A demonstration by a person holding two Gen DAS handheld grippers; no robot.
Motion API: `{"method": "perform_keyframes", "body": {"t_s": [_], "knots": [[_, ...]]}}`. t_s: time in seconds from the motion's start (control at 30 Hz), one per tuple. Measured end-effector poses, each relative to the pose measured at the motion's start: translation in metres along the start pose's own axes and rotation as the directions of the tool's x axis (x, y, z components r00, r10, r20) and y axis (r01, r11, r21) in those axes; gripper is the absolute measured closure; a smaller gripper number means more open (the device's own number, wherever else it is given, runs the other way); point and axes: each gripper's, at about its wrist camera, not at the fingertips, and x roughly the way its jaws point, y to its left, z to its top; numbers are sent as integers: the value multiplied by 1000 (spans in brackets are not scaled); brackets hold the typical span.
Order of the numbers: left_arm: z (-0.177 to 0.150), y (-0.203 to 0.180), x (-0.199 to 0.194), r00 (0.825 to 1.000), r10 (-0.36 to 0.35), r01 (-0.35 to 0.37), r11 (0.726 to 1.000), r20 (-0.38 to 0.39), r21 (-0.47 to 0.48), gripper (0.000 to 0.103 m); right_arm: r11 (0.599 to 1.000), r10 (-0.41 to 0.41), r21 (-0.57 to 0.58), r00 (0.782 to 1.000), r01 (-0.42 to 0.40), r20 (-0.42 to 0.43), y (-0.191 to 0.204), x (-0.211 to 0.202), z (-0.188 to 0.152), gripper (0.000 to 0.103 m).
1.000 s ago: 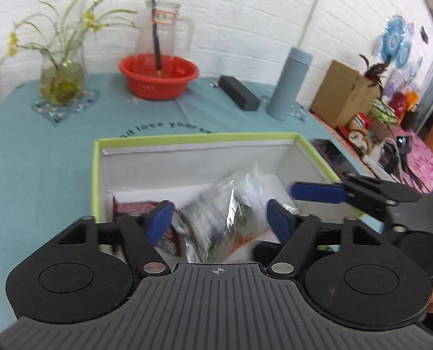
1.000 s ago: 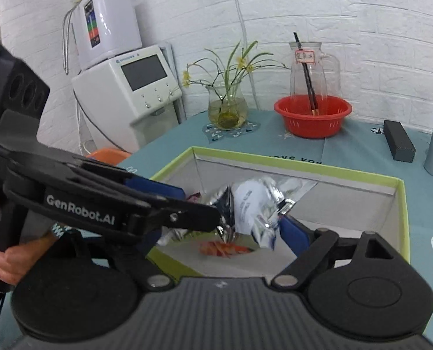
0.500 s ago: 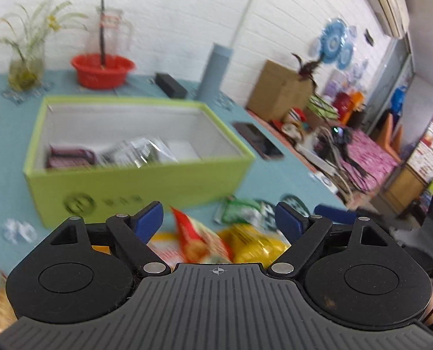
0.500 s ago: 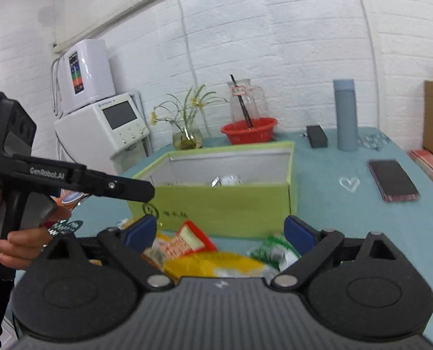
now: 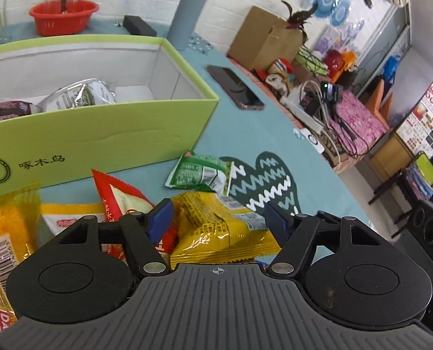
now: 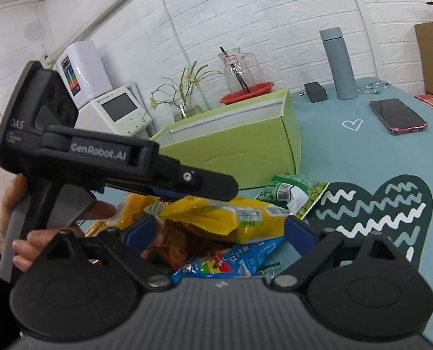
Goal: Organize snacks
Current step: 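Grasp the yellow chip bag with the left gripper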
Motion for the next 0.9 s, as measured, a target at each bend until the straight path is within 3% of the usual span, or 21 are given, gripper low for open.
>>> {"method": "perform_keyframes", "body": {"t_s": [0.13, 0.27, 0.37, 0.47, 0.53, 0.73, 0.83, 0.9], "knots": [[-9, -6, 0, 999, -44, 44, 999, -16, -21, 52, 998, 59, 10, 998, -59, -18, -1, 4, -2, 9], [-17, -25, 8, 994, -102, 102, 995, -27, -21, 43, 999, 40, 12, 999, -40, 1, -1, -10, -4, 9], [-21, -49, 22, 987, -155, 155, 988, -46, -10, 39, 999, -28, -15, 1000, 28, -5, -4, -24, -6, 9], [-28, -70, 40, 977, -193, 194, 981, -92, 2, 41, 992, -120, -51, 993, 119, -18, -13, -40, -12, 9], [-30, -73, 45, 974, -201, 200, 980, -103, -20, 48, 989, -150, -19, 988, 150, -30, -24, -52, -16, 9], [-25, -60, 43, 987, -137, 131, 988, -86, -78, 42, 988, -149, 48, 989, 148, 3, -39, -71, -28, 9], [-23, -60, 50, 983, -145, 136, 987, -111, -88, 37, 988, -148, 53, 989, 147, 12, -45, -64, -23, 9], [-23, -62, 61, 980, -138, 126, 988, -142, -92, 40, 990, -125, 70, 992, 124, 9, -49, -57, -18, 9]]}}
